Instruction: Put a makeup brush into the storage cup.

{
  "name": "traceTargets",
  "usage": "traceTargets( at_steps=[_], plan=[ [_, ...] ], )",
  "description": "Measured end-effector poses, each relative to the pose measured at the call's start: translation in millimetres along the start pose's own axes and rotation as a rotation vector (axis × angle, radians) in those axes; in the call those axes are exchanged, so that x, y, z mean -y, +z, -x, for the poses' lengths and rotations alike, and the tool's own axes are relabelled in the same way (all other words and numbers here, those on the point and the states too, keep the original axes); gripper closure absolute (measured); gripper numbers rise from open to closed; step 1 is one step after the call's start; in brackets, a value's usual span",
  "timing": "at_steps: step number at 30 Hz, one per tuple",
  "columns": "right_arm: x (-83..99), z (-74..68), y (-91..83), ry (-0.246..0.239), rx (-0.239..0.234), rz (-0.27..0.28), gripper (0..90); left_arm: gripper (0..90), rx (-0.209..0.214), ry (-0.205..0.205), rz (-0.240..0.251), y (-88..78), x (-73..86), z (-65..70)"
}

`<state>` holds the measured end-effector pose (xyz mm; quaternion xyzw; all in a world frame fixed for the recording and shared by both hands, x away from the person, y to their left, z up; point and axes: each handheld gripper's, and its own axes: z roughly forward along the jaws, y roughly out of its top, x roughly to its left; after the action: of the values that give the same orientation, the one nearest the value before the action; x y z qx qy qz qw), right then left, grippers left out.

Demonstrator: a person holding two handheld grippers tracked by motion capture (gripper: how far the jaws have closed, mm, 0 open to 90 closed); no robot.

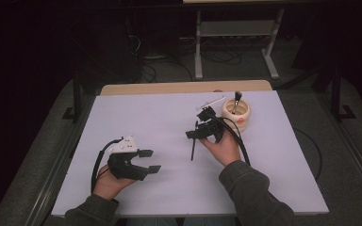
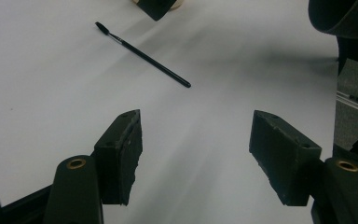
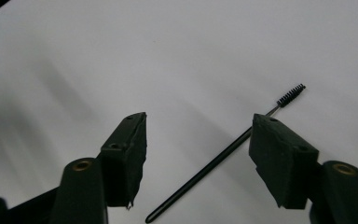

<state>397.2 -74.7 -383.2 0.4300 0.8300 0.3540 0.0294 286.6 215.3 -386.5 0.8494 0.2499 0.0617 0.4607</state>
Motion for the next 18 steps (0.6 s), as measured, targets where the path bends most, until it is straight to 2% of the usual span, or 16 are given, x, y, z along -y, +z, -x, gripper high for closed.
traceTargets(
  at_steps=[6, 9, 13, 14, 18],
  plan=[
    [-0.8, 5.3, 11.6, 0.039, 0.042, -0.024, 46.9, 34.3, 0.001, 0.006, 0.000, 0.1, -0.2, -0.6],
    [-1.0, 7.5, 17.6, 0.071, 0.075, -0.060, 51.0, 34.2, 0.001, 0.000, -0.003, 0.0, 0.1, -0.5],
    [0.2, 9.4, 26.9, 0.067, 0.108, -0.091, 56.1, 34.2, 0.000, -0.001, -0.007, -0.9, 0.1, -0.4],
    [0.2, 9.2, 29.0, 0.079, 0.123, -0.108, 57.5, 34.3, 0.000, 0.000, -0.007, -0.8, 0.1, -0.5],
    [0.6, 12.5, 34.1, 0.092, 0.128, -0.125, 62.4, 34.3, 0.002, -0.003, -0.007, -0.5, 0.1, -0.4]
  ],
)
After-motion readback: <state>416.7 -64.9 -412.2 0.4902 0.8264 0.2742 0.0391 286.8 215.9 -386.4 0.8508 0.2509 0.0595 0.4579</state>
